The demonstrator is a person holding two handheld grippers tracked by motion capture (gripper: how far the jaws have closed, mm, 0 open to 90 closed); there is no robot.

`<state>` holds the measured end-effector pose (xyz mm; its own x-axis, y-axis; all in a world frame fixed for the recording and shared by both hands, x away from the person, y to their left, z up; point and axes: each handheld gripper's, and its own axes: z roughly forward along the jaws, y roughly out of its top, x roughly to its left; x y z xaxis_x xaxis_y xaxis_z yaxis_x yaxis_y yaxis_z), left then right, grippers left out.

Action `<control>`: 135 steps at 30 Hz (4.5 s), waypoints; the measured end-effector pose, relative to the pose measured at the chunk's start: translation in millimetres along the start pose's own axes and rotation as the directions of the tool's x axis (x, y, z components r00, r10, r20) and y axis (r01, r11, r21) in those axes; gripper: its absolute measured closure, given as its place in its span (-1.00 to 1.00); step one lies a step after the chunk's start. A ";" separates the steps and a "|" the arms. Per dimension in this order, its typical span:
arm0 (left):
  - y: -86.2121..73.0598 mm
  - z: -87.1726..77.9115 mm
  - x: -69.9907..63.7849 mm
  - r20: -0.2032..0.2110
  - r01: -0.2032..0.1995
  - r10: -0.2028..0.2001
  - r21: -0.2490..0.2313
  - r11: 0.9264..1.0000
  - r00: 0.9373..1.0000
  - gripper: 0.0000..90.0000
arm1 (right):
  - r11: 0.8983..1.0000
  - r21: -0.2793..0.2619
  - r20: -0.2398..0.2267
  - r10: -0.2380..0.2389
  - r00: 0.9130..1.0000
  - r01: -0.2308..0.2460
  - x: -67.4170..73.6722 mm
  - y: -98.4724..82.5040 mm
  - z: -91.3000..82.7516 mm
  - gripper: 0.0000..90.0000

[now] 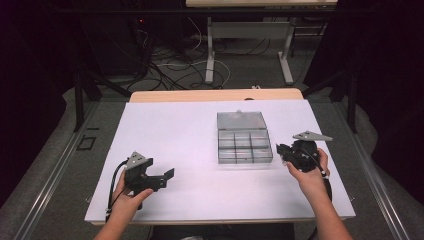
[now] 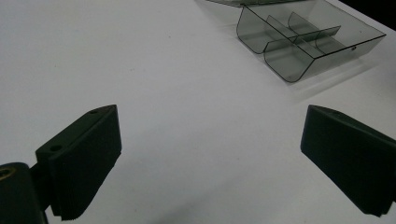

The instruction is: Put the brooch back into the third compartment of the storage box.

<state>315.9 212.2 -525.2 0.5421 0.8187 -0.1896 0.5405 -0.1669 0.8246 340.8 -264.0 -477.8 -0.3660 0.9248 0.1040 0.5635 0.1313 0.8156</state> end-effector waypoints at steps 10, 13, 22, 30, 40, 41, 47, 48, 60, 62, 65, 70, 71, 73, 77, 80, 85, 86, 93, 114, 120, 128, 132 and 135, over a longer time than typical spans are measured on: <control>0.0 -0.6 0.1 -0.003 0.002 -0.002 -0.008 1.000 1.000 -0.88 | 1.000 -0.011 -0.013 -0.019 1.000 0.019 6.0 6.7 5.5 0.80; 0.0 -0.7 0.1 -0.003 0.002 -0.002 -0.008 1.000 1.000 -0.88 | 1.000 -0.015 -0.022 -0.024 0.999 0.024 9.3 9.9 7.9 0.80; 0.0 -0.6 0.1 -0.004 0.003 -0.003 -0.008 1.000 1.000 -0.88 | 0.999 -0.020 -0.036 -0.046 0.998 0.045 14.0 17.0 13.6 0.79; -0.1 -0.2 0.2 -0.003 0.005 -0.005 -0.006 1.000 1.000 -0.88 | 0.999 -0.015 -0.037 -0.052 0.998 0.052 13.7 24.6 20.8 0.80; -0.1 0.0 0.2 -0.002 0.005 -0.005 -0.005 1.000 1.000 -0.88 | 0.999 -0.008 -0.046 -0.054 0.997 0.053 11.6 33.1 31.4 0.80; -0.1 0.0 0.3 -0.002 0.005 -0.005 -0.005 1.000 1.000 -0.88 | 0.998 -0.007 -0.044 -0.058 0.997 0.057 11.3 33.5 32.1 0.80; -0.2 0.6 0.4 -0.001 0.005 -0.005 -0.004 1.000 1.000 -0.88 | 0.998 -0.002 -0.042 -0.063 0.997 0.063 10.7 35.8 39.3 0.79; -0.3 0.7 0.4 -0.002 0.005 -0.005 -0.005 1.000 1.000 -0.88 | 0.998 -0.005 -0.039 -0.064 0.997 0.064 11.2 36.1 40.7 0.80; -0.3 0.8 0.7 -0.001 0.006 -0.006 -0.005 1.000 1.000 -0.88 | 0.997 -0.004 -0.034 -0.078 0.996 0.078 6.3 39.6 58.5 0.79; -0.3 0.8 0.7 -0.001 0.006 -0.006 -0.006 1.000 1.000 -0.88 | 0.996 -0.007 -0.032 -0.091 0.995 0.091 6.4 39.7 61.3 0.80; -0.3 0.8 0.7 -0.001 0.005 -0.005 -0.004 1.000 1.000 -0.88 | 0.995 -0.001 -0.028 -0.104 0.994 0.104 7.4 40.3 65.5 0.80; -0.2 0.5 0.9 -0.002 0.006 -0.006 -0.005 1.000 1.000 -0.88 | 0.992 -0.003 -0.028 -0.125 0.992 0.125 8.2 41.0 71.4 0.79; -0.2 0.4 0.9 -0.002 0.007 -0.007 -0.005 1.000 1.000 -0.88 | 0.992 -0.002 -0.025 -0.128 0.991 0.128 9.1 40.9 72.2 0.79; -0.3 0.4 1.0 -0.002 0.007 -0.007 -0.004 1.000 1.000 -0.88 | 0.990 -0.003 -0.030 -0.142 0.989 0.142 9.2 40.8 74.7 0.79; -0.2 0.5 0.8 0.000 0.004 -0.004 -0.005 1.000 1.000 -0.88 | 0.986 -0.003 -0.034 -0.165 0.986 0.165 8.9 40.9 78.8 0.79; -0.1 0.0 1.2 0.002 0.005 -0.005 0.002 1.000 1.000 -0.88 | 0.983 -0.002 -0.035 -0.183 0.982 0.183 9.3 41.1 81.5 0.79; -0.1 -0.1 1.2 0.002 0.005 -0.005 0.002 1.000 1.000 -0.88 | 0.977 0.008 -0.035 -0.211 0.977 0.212 8.9 41.4 87.9 0.79; -0.1 -0.2 1.2 0.003 0.006 -0.006 0.001 1.000 1.000 -0.88 | 0.978 0.012 -0.029 -0.207 0.978 0.207 9.2 41.2 89.7 0.79; 0.0 -0.5 1.7 0.003 0.006 -0.006 -0.002 1.000 1.000 -0.88 | 0.970 0.027 -0.019 -0.240 0.971 0.241 7.4 40.6 98.6 0.79; -0.1 -0.6 1.8 0.003 0.010 -0.010 -0.003 1.000 1.000 -0.88 | 0.960 0.050 0.008 -0.276 0.961 0.275 1.7 40.0 109.7 0.79; -0.1 -0.6 1.9 0.004 0.012 -0.012 -0.003 1.000 1.000 -0.88 | 0.959 0.052 0.009 -0.278 0.961 0.277 0.7 39.5 111.5 0.79; -0.3 0.6 2.5 -0.002 0.017 -0.017 -0.004 1.000 1.000 -0.88 | 0.964 0.047 0.003 -0.261 0.965 0.260 1.4 39.1 110.9 0.63; -0.7 1.3 2.3 -0.002 0.019 -0.019 -0.003 1.000 1.000 -0.88 | 0.967 0.037 -0.005 -0.251 0.968 0.251 2.5 39.4 108.1 0.54; -0.6 2.0 2.3 -0.002 0.019 -0.019 -0.004 1.000 1.000 -0.88 | 0.968 0.031 -0.011 -0.250 0.968 0.250 3.0 40.0 104.6 0.47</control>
<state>318.2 213.1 -527.1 0.5300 0.8230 -0.2043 0.5484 -0.1489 0.8229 439.7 -218.6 -504.4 -0.5032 0.8587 -0.0970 0.4767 0.3694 0.7976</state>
